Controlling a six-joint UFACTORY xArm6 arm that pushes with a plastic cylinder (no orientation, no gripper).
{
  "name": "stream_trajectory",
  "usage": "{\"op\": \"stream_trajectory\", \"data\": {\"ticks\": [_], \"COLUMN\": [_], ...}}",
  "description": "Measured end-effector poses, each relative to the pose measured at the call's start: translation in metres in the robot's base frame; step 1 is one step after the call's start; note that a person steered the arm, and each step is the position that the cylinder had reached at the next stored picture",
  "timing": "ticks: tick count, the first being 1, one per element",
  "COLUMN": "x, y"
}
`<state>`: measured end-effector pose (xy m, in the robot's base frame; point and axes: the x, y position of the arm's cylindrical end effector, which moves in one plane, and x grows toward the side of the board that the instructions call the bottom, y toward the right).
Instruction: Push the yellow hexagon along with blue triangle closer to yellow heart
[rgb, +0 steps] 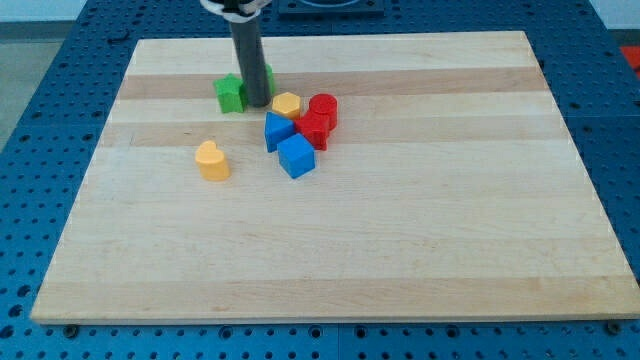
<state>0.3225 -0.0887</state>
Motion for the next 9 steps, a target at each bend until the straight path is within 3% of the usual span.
{"op": "stream_trajectory", "data": {"ticks": [2, 3, 9], "x": [-0.006, 0.016, 0.059], "y": [0.051, 0.052, -0.043]}}
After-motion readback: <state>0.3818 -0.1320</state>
